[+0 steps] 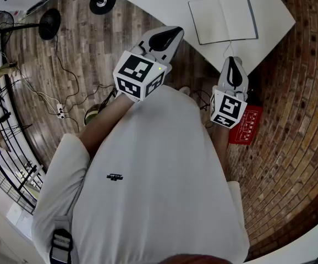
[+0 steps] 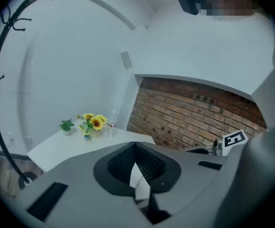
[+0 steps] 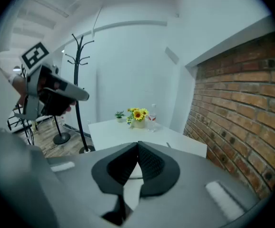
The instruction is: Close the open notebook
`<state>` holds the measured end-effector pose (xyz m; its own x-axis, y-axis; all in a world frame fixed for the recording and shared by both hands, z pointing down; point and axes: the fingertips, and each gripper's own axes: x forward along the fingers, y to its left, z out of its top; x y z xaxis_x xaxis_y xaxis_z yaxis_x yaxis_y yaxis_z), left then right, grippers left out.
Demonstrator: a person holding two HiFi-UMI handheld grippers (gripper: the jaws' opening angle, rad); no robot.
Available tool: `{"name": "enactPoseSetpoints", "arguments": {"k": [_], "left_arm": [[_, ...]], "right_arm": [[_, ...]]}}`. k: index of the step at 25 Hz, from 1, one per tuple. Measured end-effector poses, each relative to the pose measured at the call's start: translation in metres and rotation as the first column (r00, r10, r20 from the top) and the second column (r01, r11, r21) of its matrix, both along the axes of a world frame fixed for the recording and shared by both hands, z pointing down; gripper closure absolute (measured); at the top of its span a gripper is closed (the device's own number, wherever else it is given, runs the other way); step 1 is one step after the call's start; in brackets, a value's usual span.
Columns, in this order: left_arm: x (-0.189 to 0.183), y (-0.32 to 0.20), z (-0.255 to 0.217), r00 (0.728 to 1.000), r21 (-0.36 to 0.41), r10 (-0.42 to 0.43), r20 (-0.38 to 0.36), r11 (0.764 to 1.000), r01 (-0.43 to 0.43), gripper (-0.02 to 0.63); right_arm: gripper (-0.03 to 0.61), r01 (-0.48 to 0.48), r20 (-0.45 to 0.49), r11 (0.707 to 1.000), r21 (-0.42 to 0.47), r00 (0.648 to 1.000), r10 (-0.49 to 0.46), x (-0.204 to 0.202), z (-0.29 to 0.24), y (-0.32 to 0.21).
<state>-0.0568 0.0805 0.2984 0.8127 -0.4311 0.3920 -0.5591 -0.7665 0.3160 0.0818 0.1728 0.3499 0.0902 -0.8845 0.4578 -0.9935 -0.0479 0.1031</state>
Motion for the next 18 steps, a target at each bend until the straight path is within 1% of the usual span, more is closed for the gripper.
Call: {"name": "enactPoseSetpoints", "arguments": {"k": [4, 7, 9, 12, 18], "left_arm": [[0.051, 0.096, 0.001, 0.999, 0.000, 0.032, -0.021, 0.999, -0.032, 0.604], [0.091, 0.167, -0.002, 0.995, 0.002, 0.090, -0.039, 0.996, -0.090, 0.604], [0.108, 0.204, -0.007, 0.991, 0.009, 0.127, -0.051, 0.992, -0.126, 0.604], [0.120, 0.239, -0.011, 0.986, 0.033, 0.160, -0.048, 0.987, -0.159, 0.604], [0.118, 0.263, -0.014, 0.989, 0.038, 0.145, -0.029, 0.989, -0.144, 0.604]], "right_arm": [[0.565, 0.057, 0.024, 0.997, 0.058, 0.998, -0.058, 0.027, -0.022, 0.087], [0.565, 0.067, 0.055, 0.995, 0.079, 0.996, -0.072, 0.041, -0.028, 0.150], [0.565, 0.069, 0.057, 0.994, 0.089, 0.996, -0.074, 0.047, -0.035, 0.181], [0.565, 0.084, 0.066, 0.989, 0.122, 0.993, -0.093, 0.049, -0.048, 0.209], [0.565, 0.079, 0.132, 0.986, 0.146, 0.986, -0.099, 0.047, -0.053, 0.234]]}}
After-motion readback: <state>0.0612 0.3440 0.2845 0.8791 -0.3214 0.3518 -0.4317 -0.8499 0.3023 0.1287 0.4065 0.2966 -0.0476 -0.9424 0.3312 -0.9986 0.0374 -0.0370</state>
